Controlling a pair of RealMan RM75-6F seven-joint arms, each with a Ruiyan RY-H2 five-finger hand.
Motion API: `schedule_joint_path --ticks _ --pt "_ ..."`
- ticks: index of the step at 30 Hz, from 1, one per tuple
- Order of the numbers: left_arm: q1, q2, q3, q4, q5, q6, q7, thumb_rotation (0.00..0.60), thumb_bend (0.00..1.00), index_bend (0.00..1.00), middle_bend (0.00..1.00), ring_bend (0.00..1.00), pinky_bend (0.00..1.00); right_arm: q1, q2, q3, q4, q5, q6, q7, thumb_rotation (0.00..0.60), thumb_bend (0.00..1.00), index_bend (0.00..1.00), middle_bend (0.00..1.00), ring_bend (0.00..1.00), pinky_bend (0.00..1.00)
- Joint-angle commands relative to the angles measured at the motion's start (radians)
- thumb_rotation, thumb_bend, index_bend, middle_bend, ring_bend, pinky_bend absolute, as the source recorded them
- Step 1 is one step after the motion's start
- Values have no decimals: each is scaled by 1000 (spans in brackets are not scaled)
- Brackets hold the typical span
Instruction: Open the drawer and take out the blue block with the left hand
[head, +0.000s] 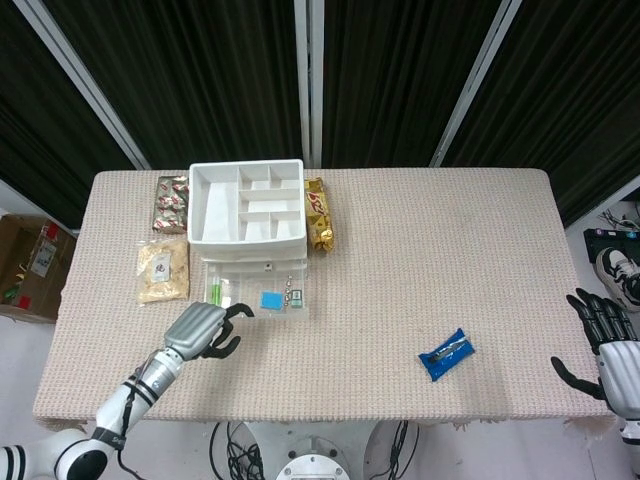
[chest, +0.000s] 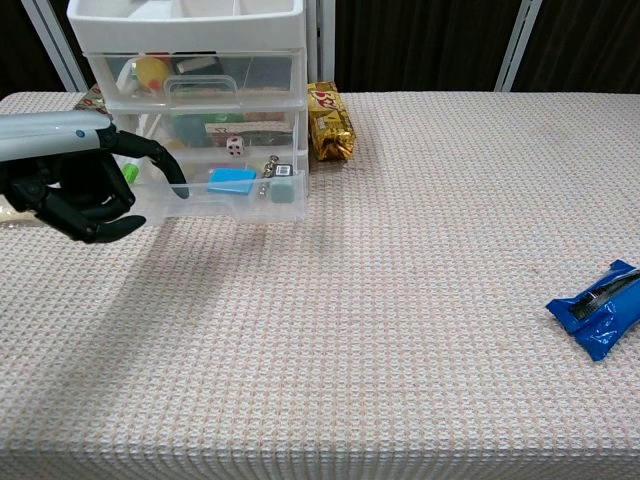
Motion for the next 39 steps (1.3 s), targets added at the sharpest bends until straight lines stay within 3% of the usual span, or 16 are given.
schedule_joint_path --ticks 1,6,13,21,26,30,39 --pt "-6 7 4 0 9 0 -6 600 446 304 860 966 1000 -2 2 0 -1 1 2 0 600 195 0 7 0 0" --pt "-10 31 11 -13 24 6 -2 600 441 233 855 962 1000 -5 4 0 -1 2 7 1 600 194 0 7 0 0" --pt "-24 112 17 -71 56 8 28 600 441 225 851 956 1000 -4 5 0 -2 0 7 -1 600 194 0 7 0 0" --pt "-94 187 -46 -52 40 -28 37 600 406 251 853 956 1000 -6 5 -2 2 1 6 3 600 194 0 7 0 0" --pt "-178 159 -81 42 -7 -87 112 600 257 310 864 958 1000 -4 8 0 -5 -1 7 -5 600 195 0 7 0 0" --pt "-224 105 -80 114 -20 -105 179 600 170 350 875 964 1000 -3 9 -1 -9 3 0 -9 600 195 0 7 0 0" --pt "-268 18 -49 198 -29 -111 262 600 136 383 881 967 1000 -5 9 -2 -10 14 -8 -10 600 195 0 7 0 0"
